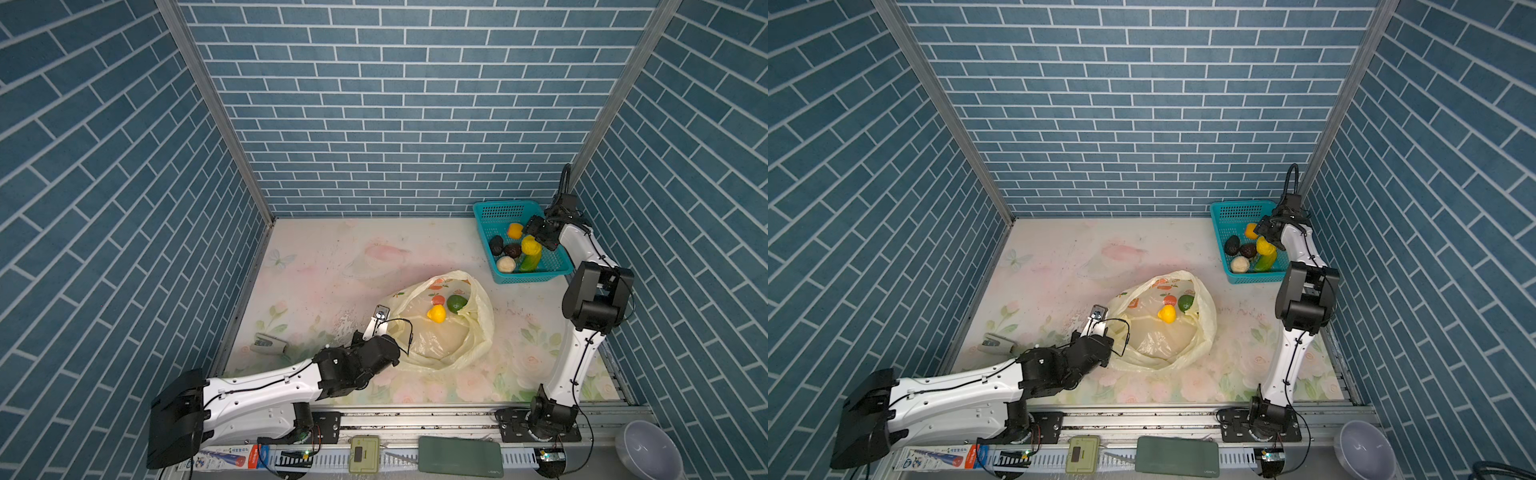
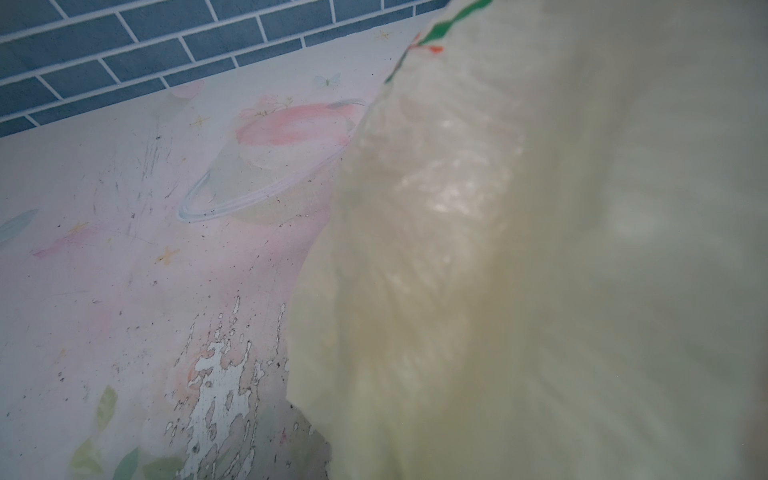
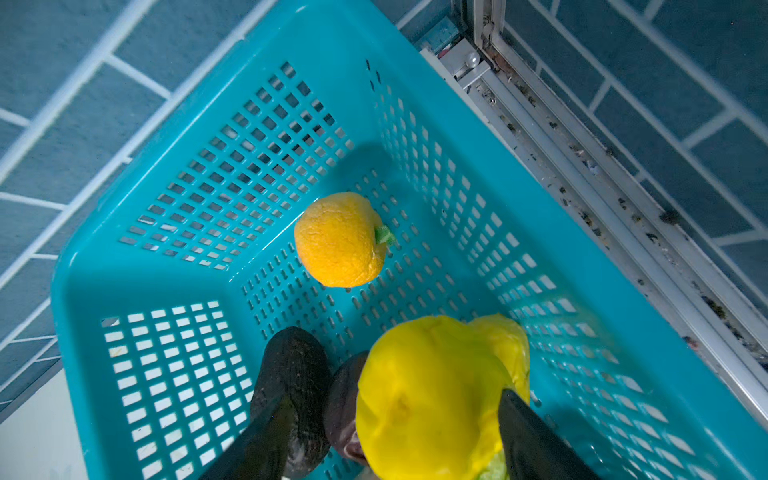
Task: Untie the knot of the plastic bag and take out the fruit
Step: 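Open the right gripper to drop the yellow fruit into the basket, then reach the right gripper back into the bag toward the small lemon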
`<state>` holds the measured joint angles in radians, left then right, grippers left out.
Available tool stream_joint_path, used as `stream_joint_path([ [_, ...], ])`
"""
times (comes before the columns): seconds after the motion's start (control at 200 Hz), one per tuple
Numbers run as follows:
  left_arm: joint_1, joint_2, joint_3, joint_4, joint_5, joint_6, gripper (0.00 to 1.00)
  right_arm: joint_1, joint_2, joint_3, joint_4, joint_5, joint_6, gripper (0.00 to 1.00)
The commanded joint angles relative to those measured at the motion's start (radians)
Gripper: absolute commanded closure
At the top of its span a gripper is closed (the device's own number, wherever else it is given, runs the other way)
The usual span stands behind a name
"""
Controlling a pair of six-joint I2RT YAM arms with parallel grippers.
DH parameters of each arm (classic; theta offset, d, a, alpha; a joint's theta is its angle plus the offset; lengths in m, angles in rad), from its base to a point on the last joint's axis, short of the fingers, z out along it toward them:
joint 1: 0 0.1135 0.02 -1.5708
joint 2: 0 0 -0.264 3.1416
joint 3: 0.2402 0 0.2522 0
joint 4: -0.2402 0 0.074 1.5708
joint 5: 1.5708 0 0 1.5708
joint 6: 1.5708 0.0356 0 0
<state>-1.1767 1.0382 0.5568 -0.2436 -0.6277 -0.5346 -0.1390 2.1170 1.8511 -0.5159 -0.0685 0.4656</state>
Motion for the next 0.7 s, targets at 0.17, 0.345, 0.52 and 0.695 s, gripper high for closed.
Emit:
stream_joint_path([
  [0.17,-0.003,-0.020,0.032,-0.036,-0.015,-0.001,1.00,0.031,-0.277,-0.202,-0.031,-0.055,-0.023,0.22],
  [0.345,-0.004,-0.025,0.028,-0.024,-0.015,0.002,1.00,0.084,-0.492,-0.378,-0.067,-0.132,-0.001,0.24],
  [0.52,-0.003,-0.018,0.028,-0.003,-0.003,0.008,1.00,0.209,-0.735,-0.530,-0.135,-0.188,0.043,0.26],
  [0.695,-0.005,-0.010,0.037,0.013,0.004,0.022,1.00,0.414,-0.935,-0.653,-0.215,-0.182,0.143,0.29],
])
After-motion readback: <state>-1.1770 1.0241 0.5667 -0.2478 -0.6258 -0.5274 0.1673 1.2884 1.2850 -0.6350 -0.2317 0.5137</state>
